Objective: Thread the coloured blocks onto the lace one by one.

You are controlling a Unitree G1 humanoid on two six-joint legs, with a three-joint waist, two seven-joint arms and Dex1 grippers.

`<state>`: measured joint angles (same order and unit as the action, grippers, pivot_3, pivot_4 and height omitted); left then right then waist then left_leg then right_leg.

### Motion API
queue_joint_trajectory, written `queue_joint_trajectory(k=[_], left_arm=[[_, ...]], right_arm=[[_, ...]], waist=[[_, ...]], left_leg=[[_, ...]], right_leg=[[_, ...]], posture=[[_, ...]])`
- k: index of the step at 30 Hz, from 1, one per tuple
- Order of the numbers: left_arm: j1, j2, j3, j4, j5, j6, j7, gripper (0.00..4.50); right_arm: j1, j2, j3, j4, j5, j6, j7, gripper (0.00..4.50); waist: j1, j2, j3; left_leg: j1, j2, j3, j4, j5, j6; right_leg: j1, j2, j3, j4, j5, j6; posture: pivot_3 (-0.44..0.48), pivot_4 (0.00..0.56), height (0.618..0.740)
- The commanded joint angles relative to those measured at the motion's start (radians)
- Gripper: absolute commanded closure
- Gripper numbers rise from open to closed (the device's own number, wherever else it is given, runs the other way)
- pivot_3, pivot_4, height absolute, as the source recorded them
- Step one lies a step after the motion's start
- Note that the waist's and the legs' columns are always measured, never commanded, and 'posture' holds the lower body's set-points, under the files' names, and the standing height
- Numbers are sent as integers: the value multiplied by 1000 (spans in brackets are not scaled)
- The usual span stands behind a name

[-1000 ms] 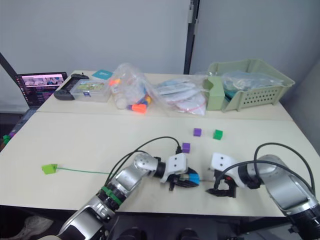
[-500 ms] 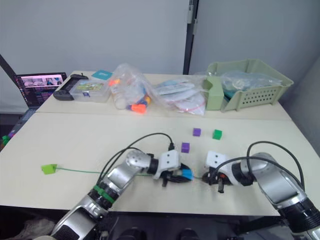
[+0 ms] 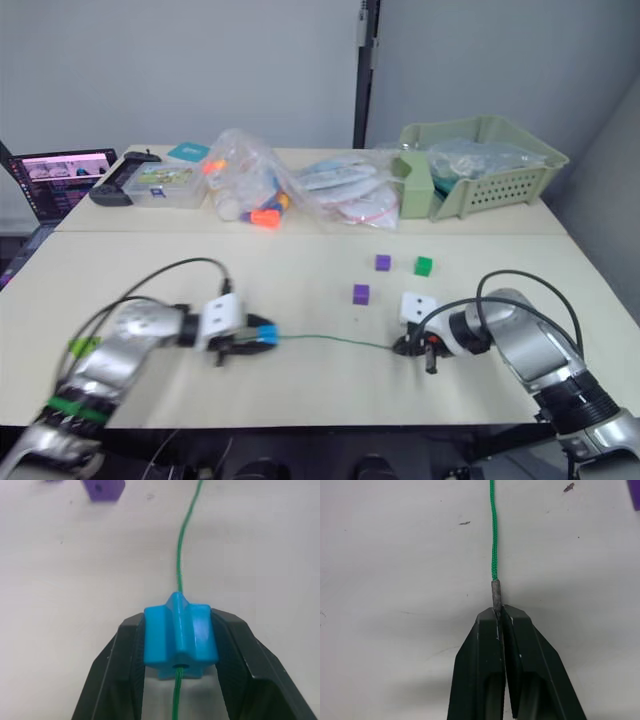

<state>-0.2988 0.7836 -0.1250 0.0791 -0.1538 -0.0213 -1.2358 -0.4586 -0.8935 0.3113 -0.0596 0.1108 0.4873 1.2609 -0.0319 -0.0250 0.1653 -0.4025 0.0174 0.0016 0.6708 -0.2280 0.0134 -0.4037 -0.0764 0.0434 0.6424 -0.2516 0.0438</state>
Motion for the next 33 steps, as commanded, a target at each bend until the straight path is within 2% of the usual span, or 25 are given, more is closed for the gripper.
queue_joint_trajectory(k=[1,5,10,12,17,18,21,25,29,33], left_arm=[[78,88,64,104,2,-96,-50,3112],[169,189,141,304,6,-252,-76,3112],[162,287,238,547,-9,-345,-56,3112],[151,319,264,565,-40,-333,-88,2051],[154,353,287,457,-96,-266,-148,452],[140,342,292,410,-113,-235,-140,38],[111,316,298,327,-135,-180,-113,38],[56,228,268,88,-213,-22,-59,38],[25,126,188,-88,-224,94,-3,38],[-5,-11,59,-173,-159,142,73,38]], right_arm=[[-3,10,16,18,-17,-19,7,4500],[-8,24,12,20,-16,-20,14,4500],[-1,32,8,5,-9,-7,20,4500],[-1,35,8,0,-5,-4,25,4500],[-14,53,3,-12,7,-6,36,4500],[-20,63,3,-18,15,-3,39,4500],[-33,82,4,-25,22,6,46,4500],[-85,140,27,-27,17,21,50,4500],[-155,215,56,-19,18,47,51,4500],[-209,287,100,-26,10,85,38,4500]], waist=[[3,0,0],[-7,0,-2],[-12,2,-3],[-13,2,-3],[0,-2,-2],[0,-2,-1],[5,-4,-1],[13,-4,-1],[12,-3,-1],[15,-4,-1]], left_leg=[[2,0,0,-1,0,0],[6,2,3,-4,0,0],[14,4,8,-12,0,0],[13,8,11,-13,0,0],[11,14,16,-12,-2,-3],[10,15,16,-12,-2,-3],[10,16,17,-11,-2,-3],[7,16,16,-10,-1,-3],[-5,15,16,-9,-1,-4],[-6,16,15,-9,-1,-4]], right_leg=[[1,-1,0,0,0,-1],[2,-1,0,0,-2,-4],[1,1,0,5,-6,-9],[0,4,0,5,-7,-11],[-1,9,-1,5,-7,-12],[-2,9,0,5,-7,-12],[-2,10,0,4,-6,-13],[-5,12,1,5,-6,-13],[-18,15,3,7,-4,-15],[-19,17,3,9,-3,-16]], posture=[[0,150,740],[0,150,740],[0,150,740],[0,150,740],[0,150,740],[0,150,740],[0,150,740],[0,150,740],[0,150,740],[0,150,740]])
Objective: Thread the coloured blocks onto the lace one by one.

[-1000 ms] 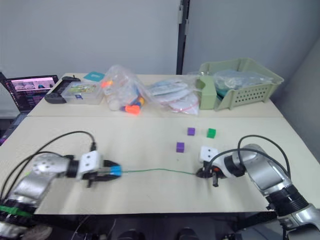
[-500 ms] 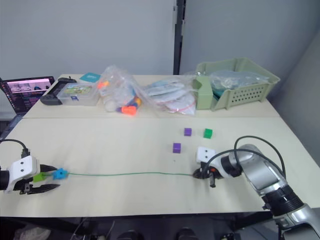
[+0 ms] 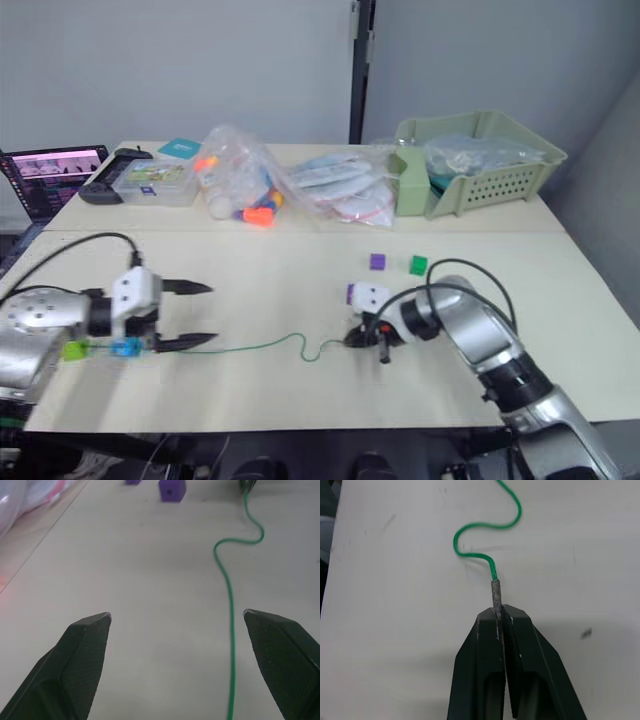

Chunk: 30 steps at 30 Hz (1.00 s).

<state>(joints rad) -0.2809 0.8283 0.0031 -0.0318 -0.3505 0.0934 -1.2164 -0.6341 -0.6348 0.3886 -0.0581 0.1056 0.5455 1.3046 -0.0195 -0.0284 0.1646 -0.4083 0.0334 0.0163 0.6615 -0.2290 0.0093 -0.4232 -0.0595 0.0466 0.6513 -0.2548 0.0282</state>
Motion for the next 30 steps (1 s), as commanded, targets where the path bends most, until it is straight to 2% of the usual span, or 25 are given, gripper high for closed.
queue_joint_trajectory(k=[1,8,14,18,21,25,30], left_arm=[[-30,-81,-95,-66,60,32,70,38],[-81,-248,-246,-38,153,38,138,38],[-105,-318,-282,-22,165,49,146,38],[-103,-311,-298,-12,187,55,139,38],[-81,-301,-297,3,195,46,136,848],[-65,-300,-310,-16,196,45,126,2195],[-72,-303,-311,-9,201,41,128,2195]], right_arm=[[-42,40,31,-27,10,35,-9,4500],[-66,73,95,-44,-12,80,-29,4500],[-66,78,112,-76,-4,120,-44,4500],[-64,74,112,-87,-3,136,-52,4500],[-62,69,106,-95,2,152,-57,4500],[-60,57,104,-97,5,157,-57,4500],[-64,42,108,-87,4,145,-53,4500]], waist=[[4,0,0],[9,0,0],[6,0,0],[5,0,0],[5,0,0],[6,0,0],[8,0,0]], left_leg=[[0,0,0,0,0,0],[-1,-1,-1,3,0,0],[-1,-1,-2,4,0,0],[-1,-1,-2,5,0,0],[-1,-1,-3,5,0,0],[-1,-1,-3,6,0,0],[-1,-2,-3,8,0,0]], right_leg=[[0,0,0,0,0,0],[1,0,0,0,0,0],[1,0,0,1,0,0],[1,0,0,3,0,0],[1,0,-1,4,0,0],[1,0,-1,4,0,0],[2,0,-1,4,0,0]], posture=[[0,150,740],[0,150,740],[0,150,740],[0,150,740],[0,150,740],[0,150,740],[0,150,740]])
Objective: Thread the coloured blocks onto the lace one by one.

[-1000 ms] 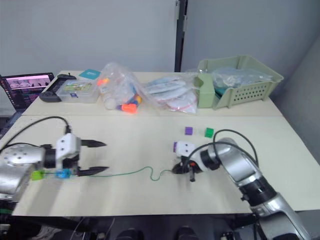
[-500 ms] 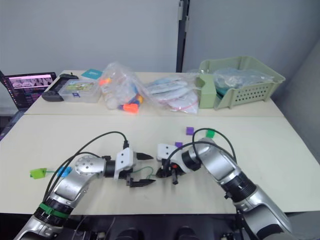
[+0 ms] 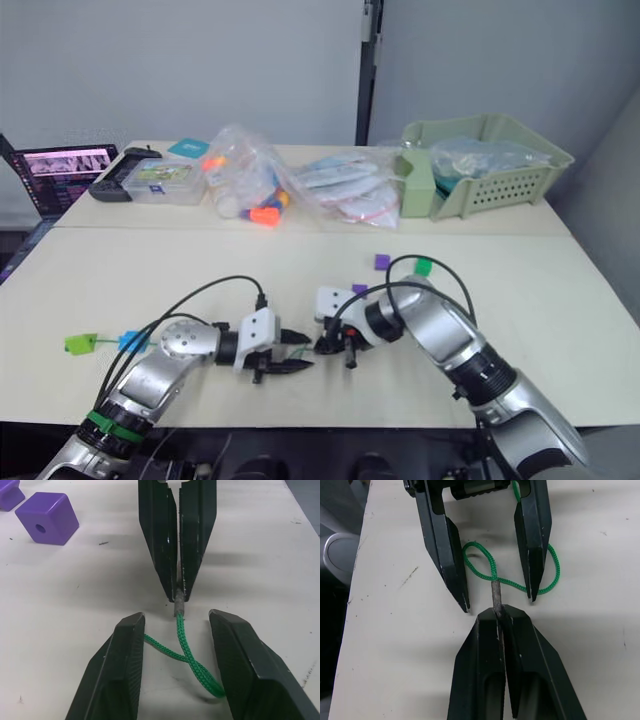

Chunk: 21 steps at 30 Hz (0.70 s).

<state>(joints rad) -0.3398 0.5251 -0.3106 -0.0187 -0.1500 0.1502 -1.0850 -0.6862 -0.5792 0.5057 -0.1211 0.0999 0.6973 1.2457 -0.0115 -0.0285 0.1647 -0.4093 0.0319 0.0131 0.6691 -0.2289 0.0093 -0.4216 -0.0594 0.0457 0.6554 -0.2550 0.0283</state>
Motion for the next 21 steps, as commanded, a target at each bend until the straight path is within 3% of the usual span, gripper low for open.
queue_joint_trajectory(k=[1,3,11,21], left_arm=[[-14,0,3,-20,1,-17,-4,2195],[-17,0,7,-16,1,-18,-6,2195],[-22,-6,16,-11,-16,-27,-23,4460],[-25,-25,15,-22,-25,-25,-22,4460]], right_arm=[[-13,-15,-9,-21,9,-9,7,4500],[-16,-15,-8,-16,8,-12,6,4500],[-7,-21,-2,-31,12,-2,12,4500],[-1,-30,-3,-41,15,4,17,4500]], waist=[[0,0,0],[-1,0,0],[-1,0,0],[-1,0,0]], left_leg=[[0,0,0,0,0,0],[0,0,0,0,0,0],[0,0,0,0,0,0],[0,0,0,0,0,0]], right_leg=[[0,0,0,0,0,0],[0,0,0,0,0,0],[0,0,0,0,0,0],[0,0,0,1,0,0]], posture=[[0,150,740],[0,150,740],[0,150,740],[0,150,740]])
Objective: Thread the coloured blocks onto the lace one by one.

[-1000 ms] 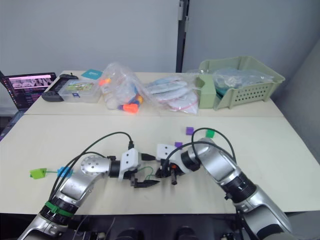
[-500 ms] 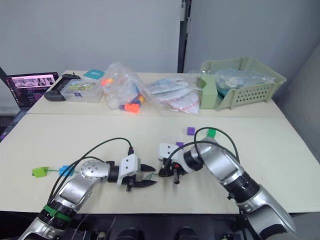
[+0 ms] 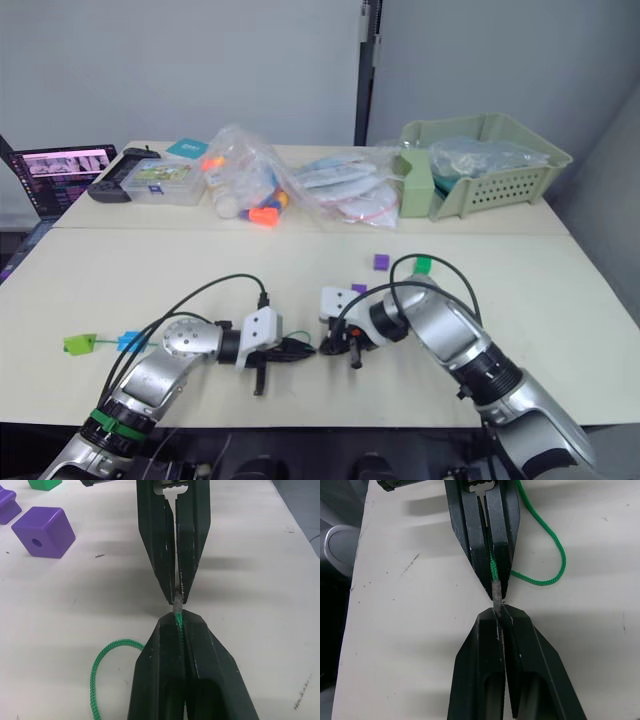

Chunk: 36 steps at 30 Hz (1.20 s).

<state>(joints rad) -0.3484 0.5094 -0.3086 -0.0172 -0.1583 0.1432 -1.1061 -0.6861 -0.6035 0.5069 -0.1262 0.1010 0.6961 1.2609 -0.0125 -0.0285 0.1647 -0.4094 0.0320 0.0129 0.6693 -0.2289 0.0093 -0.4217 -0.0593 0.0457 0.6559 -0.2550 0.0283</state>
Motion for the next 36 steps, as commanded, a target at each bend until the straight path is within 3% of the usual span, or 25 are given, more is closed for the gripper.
queue_joint_trajectory(k=[1,5,10,20,25,36], left_arm=[[-16,-11,13,-25,-17,-19,0,4460],[-12,-18,17,-27,-28,-10,1,4460],[-13,-18,11,-33,-17,-20,-4,3018],[-5,-16,13,-46,-20,-15,-8,3018],[-6,-20,12,-47,-25,-8,-9,4476],[-12,-21,10,-30,-17,-10,-8,4476]], right_arm=[[-1,-6,-4,-36,15,6,1,4500],[2,-6,-3,-37,15,6,0,4500],[0,-6,-4,-33,15,3,0,4500],[5,-11,-3,-36,15,4,3,4500],[5,-7,0,-36,15,6,1,4500],[10,-4,-31,-45,35,9,-11,4500]], waist=[[0,0,0],[0,0,0],[0,0,0],[0,0,0],[0,0,0],[0,0,0]], left_leg=[[0,0,0,0,0,0],[0,0,0,0,0,0],[0,0,0,0,0,0],[0,0,0,0,0,0],[0,0,0,0,0,0],[0,0,0,0,0,0]], right_leg=[[0,0,0,0,0,0],[0,0,0,0,0,0],[0,0,0,0,0,0],[0,0,0,0,0,0],[0,0,0,0,0,0],[0,0,0,0,0,0]], posture=[[0,150,740],[0,150,740],[0,150,740],[0,150,740],[0,150,740],[0,150,740]])
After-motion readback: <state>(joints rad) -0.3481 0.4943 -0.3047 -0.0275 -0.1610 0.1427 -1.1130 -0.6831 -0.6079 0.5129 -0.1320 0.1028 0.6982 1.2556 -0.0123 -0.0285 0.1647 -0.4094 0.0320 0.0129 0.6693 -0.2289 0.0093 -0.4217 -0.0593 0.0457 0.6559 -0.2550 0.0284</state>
